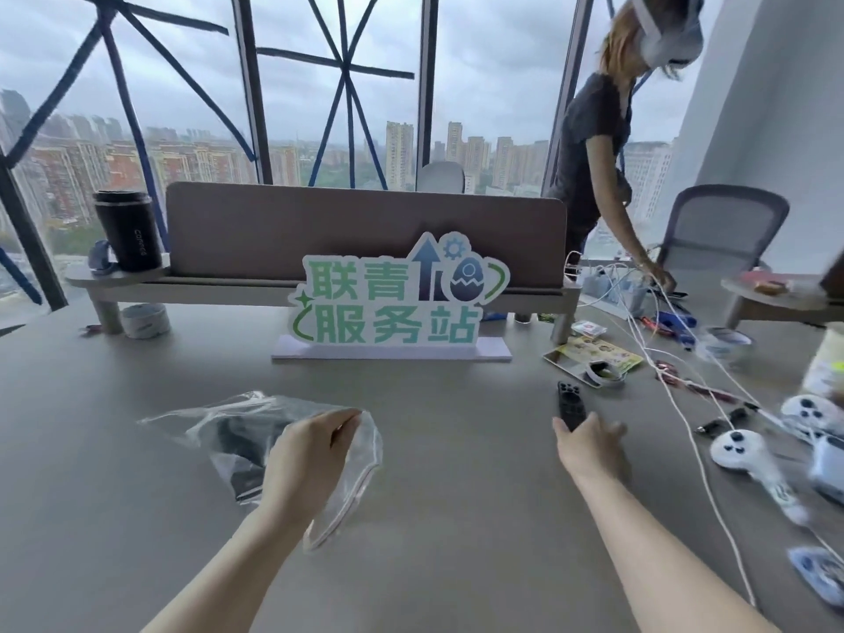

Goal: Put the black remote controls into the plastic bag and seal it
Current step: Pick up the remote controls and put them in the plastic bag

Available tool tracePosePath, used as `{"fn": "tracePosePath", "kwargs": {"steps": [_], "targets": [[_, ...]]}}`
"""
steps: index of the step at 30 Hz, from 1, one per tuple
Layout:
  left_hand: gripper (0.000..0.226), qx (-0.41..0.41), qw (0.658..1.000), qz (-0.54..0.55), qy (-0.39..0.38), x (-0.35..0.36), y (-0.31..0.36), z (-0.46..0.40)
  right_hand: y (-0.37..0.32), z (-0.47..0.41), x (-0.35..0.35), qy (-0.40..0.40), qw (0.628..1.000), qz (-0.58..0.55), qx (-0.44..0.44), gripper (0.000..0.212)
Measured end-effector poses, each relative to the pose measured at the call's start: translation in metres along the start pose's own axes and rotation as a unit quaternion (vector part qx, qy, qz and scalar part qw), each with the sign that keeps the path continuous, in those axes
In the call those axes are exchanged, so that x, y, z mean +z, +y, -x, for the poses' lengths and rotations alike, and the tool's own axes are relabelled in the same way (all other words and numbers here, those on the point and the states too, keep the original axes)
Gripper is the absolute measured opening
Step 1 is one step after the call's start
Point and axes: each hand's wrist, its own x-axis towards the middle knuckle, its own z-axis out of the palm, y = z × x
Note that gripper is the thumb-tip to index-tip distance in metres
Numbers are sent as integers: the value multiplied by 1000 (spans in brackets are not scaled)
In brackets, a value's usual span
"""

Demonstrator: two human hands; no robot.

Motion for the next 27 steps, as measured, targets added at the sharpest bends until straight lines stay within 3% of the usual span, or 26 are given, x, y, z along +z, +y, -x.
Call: {"fn": "tracePosePath", "kwargs": {"steps": [5,10,12,14,16,18,22,24,27], "targets": [[21,10,1000,22,1,6,15,-3,0,-14,-1,-59,998,15,-1,45],[22,3,1000,21,-17,11,25,-4,2,2,-8,-179,979,-95,-30,25],[22,-7,999,21,-25,9,24,-1,3,22,-21,-267,932,-243,-7,22],[23,-23,999,23,-24,3,23,3,5,45,-43,-380,862,-334,-9,18],[23,-40,999,32,-15,-5,21,7,7,70,-67,-483,808,-333,-55,18],[24,-44,998,33,-7,-11,20,8,4,97,-84,-547,778,-290,-107,18],[21,-34,999,28,-1,-20,19,13,-27,145,-67,-570,784,-177,-170,21],[21,-28,999,17,0,-25,16,17,-49,167,-39,-555,792,-192,-165,24],[21,-40,999,21,-1,-33,8,22,-76,193,1,-571,766,-256,-147,28]]}}
